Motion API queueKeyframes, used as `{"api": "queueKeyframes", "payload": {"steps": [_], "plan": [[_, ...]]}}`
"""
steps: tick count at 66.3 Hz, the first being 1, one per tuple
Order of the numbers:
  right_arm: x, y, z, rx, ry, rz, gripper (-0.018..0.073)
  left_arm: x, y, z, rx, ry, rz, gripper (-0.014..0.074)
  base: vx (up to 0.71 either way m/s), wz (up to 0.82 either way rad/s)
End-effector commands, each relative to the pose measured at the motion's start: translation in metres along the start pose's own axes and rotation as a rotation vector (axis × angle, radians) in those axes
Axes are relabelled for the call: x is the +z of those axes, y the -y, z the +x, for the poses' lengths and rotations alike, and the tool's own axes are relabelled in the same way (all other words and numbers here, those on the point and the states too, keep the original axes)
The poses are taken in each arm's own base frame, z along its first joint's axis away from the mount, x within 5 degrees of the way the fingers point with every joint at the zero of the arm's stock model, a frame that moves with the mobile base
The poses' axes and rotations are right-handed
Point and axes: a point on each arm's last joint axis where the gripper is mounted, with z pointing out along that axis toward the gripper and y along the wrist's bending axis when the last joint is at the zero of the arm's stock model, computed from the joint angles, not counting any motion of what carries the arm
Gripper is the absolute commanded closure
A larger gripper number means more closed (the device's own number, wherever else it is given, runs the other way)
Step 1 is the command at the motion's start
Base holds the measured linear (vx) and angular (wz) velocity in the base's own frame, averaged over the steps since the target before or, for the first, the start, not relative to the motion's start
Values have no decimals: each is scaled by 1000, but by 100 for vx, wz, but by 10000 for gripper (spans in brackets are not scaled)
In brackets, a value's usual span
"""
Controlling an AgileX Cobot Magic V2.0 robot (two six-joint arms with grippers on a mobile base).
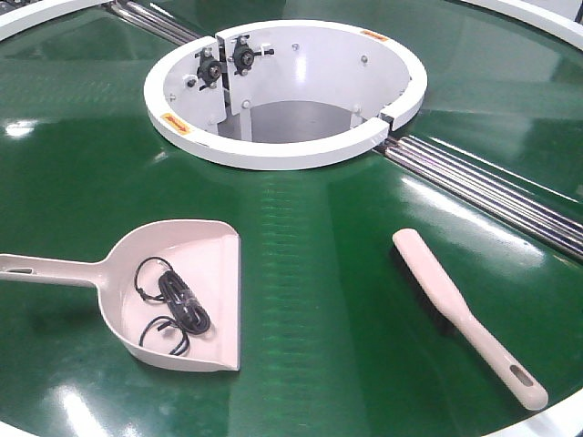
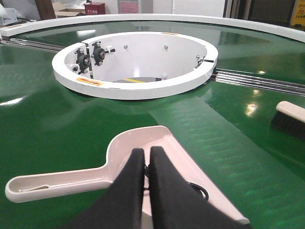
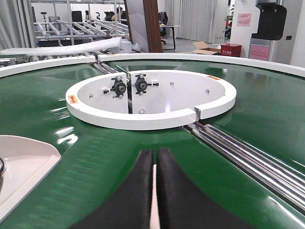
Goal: Clean and inspect green conveyor with broom and dustpan
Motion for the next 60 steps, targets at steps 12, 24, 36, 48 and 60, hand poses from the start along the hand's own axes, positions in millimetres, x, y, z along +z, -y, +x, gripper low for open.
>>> {"api": "queueKeyframes", "payload": {"steps": [12, 24, 36, 48, 60], "plan": [[-1, 0, -15, -7, 86, 0, 568, 0, -2, -14, -15, 82, -12, 605, 0, 0], [-1, 0, -15, -7, 86, 0, 568, 0, -2, -14, -15, 82, -12, 605, 0, 0], [-1, 0, -15, -7, 86, 0, 568, 2, -2, -9, 4, 70, -17, 604, 0, 0], [-1, 0, -15, -7, 86, 0, 568, -2, -3, 16, -10, 141, -49, 604, 0, 0], [-1, 0, -15, -7, 86, 0, 568, -8, 0, 65, -29, 242, -49, 604, 0, 0]]}}
